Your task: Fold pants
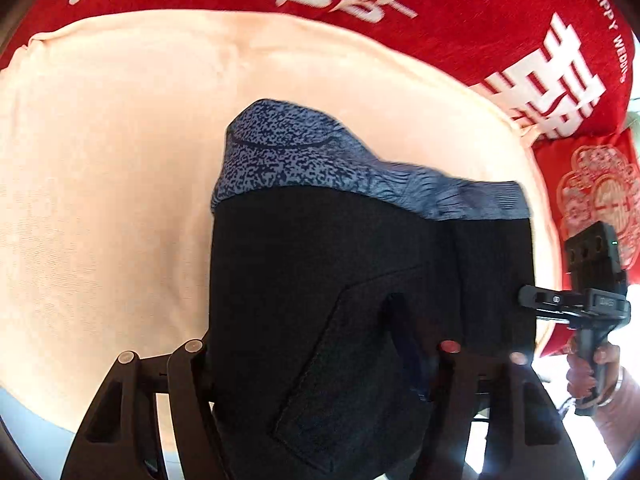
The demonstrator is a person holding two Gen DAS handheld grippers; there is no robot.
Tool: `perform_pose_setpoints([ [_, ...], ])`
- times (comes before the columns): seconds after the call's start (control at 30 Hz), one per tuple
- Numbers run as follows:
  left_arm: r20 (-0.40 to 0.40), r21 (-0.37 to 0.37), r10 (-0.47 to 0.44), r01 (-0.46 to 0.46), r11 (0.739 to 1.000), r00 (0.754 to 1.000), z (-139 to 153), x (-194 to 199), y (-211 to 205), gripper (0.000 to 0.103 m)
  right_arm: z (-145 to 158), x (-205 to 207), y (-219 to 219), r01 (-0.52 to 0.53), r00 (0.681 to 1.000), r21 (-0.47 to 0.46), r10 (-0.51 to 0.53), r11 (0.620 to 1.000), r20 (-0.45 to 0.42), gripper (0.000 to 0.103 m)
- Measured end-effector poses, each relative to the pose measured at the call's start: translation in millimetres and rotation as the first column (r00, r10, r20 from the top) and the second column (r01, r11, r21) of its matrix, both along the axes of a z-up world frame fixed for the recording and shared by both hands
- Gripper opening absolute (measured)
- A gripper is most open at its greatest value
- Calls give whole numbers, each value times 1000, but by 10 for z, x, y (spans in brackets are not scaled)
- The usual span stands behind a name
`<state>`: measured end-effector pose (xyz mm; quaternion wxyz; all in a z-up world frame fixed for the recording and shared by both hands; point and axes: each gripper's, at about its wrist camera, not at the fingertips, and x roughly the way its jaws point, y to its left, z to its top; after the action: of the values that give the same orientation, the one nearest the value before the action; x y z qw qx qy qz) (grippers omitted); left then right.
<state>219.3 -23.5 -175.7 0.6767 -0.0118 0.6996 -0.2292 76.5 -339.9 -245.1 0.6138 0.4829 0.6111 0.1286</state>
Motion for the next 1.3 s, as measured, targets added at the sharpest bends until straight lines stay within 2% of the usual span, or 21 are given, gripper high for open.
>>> perform_pose_setpoints([
  [0.07, 17, 49, -1, 0, 999, 1000, -145, -12, 59, 94, -59, -23, 17, 2, 1000, -39, -3, 999, -5, 60],
  [0.13, 46, 52, -1, -2, 999, 999, -177, -21, 100, 102, -78, -72, -15, 21, 1000, -51, -23, 998, -22, 70],
  [0.2, 52, 69, -9, 5, 998, 999, -178, -32, 107, 102, -27, -99, -8, 32, 999, -85, -35, 996, -29, 73],
  [0.27, 65, 107, -32, 25, 994, 997, -133, -52, 87, 102, 79, -120, 22, 11, 999, -178, -19, 984, -45, 81],
  [0.3, 77, 131, -47, 37, 991, 996, -97, -66, 69, 102, 137, -118, 47, -3, 998, -227, -10, 974, -55, 81],
  [0.4, 128, 211, -97, 68, 975, 987, 49, -142, 7, 102, 331, -178, 110, -45, 996, -356, 14, 933, -89, 84],
  [0.53, 153, 260, -133, 90, 962, 979, 260, -275, -55, 102, 544, -343, 163, -75, 992, -482, 15, 873, -128, 89],
  [0.67, 162, 287, -170, 118, 950, 972, 490, -451, -135, 102, 717, -495, 249, -54, 989, -507, -22, 860, -143, 91],
  [0.7, 167, 296, -188, 132, 946, 968, 542, -506, -163, 102, 764, -510, 284, -52, 989, -518, -26, 854, -143, 95],
  [0.73, 170, 306, -206, 147, 941, 964, 589, -558, -192, 102, 808, -531, 308, -50, 990, -529, -30, 847, -141, 103],
  [0.9, 185, 306, -243, 179, 935, 952, 843, -759, -156, 102, 1115, -550, 519, -39, 991, -579, -43, 815, -127, 103],
  [1.0, 218, 317, -248, 172, 933, 944, 1022, -833, -177, 102, 1335, -570, 706, -89, 991, -658, 1, 748, -132, 103],
  [1.07, 231, 325, -243, 161, 932, 942, 1112, -840, -182, 102, 1480, -566, 857, -137, 988, -719, 39, 681, -152, 103],
  [1.1, 231, 330, -240, 156, 931, 943, 1149, -851, -169, 102, 1522, -582, 883, -143, 987, -728, 46, 670, -151, 103],
  [1.2, 218, 357, -226, 138, 924, 949, 1264, -887, -109, 102, 1697, -553, 1023, -133, 989, -729, 43, 671, -141, 103],
  [1.3, 216, 347, -209, 125, 930, 954, 1375, -900, -56, 102, 1844, -556, 1088, -118, 991, -734, 30, 669, -133, 103],
])
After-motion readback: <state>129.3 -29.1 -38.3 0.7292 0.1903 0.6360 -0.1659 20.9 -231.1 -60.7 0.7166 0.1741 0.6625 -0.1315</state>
